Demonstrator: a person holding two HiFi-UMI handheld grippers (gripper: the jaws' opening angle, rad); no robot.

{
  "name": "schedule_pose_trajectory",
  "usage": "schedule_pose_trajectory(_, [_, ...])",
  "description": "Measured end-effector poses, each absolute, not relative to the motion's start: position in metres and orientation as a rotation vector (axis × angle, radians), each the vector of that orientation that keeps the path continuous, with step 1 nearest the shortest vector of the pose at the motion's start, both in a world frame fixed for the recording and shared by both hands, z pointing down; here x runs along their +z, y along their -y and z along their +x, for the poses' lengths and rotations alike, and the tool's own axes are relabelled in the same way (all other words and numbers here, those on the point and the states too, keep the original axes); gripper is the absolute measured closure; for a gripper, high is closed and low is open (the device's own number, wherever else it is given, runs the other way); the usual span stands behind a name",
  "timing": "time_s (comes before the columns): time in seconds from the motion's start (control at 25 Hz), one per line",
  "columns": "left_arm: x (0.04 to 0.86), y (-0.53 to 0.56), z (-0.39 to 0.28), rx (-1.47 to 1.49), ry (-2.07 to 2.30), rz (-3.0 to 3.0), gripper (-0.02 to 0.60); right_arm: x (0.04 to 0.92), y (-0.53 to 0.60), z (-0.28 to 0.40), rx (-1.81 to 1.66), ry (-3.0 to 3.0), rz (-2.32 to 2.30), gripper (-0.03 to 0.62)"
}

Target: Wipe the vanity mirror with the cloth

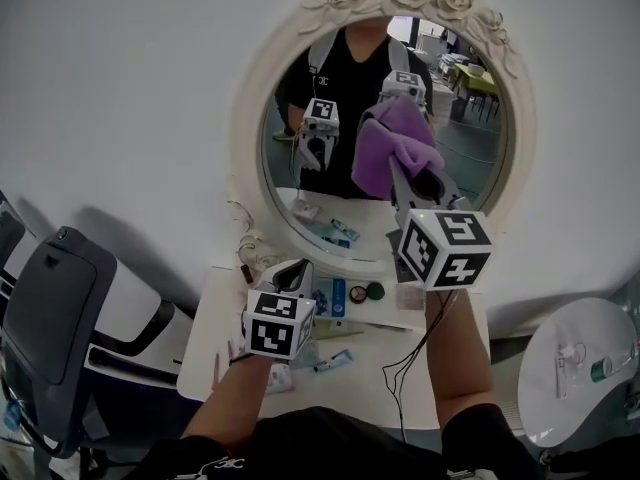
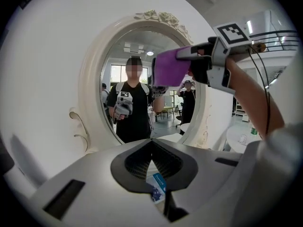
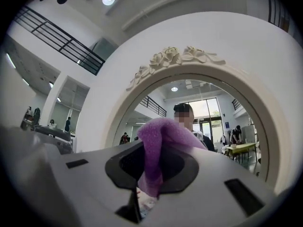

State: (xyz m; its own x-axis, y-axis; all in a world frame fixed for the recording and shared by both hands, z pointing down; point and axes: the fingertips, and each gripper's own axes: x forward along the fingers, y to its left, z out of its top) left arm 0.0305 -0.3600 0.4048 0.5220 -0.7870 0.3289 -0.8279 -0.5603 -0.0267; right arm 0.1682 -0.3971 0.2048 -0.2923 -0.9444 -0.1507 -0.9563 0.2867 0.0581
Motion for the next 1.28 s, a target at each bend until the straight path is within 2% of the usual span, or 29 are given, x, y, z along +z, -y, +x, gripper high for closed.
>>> schedule_pose_trajectory(0.4, [0.402,0.386,0.011,0.412,1.398,2.599,0.575,0.087,0.427,0.202,0.538,-2.331,-1.932,0.545])
schedule_pose_trajectory(0.68, [0.404,0.393,0.029,0.403,1.358,2.615,0.575,0.041,0.429,0.220,0.628,-2.354,-1.981,0.545])
schedule_pose_trajectory(0.96, [0.409,0.397,0.034,0.414,1.366,2.604,0.575,0.044,0.427,0.226,0.781,-2.296,-2.019,0.545])
schedule_pose_trajectory(1.28, [0.420,0.398,0.041,0.458,1.365,2.587,0.575,0.080,0.425,0.246,0.638,-2.296,-1.961,0.545])
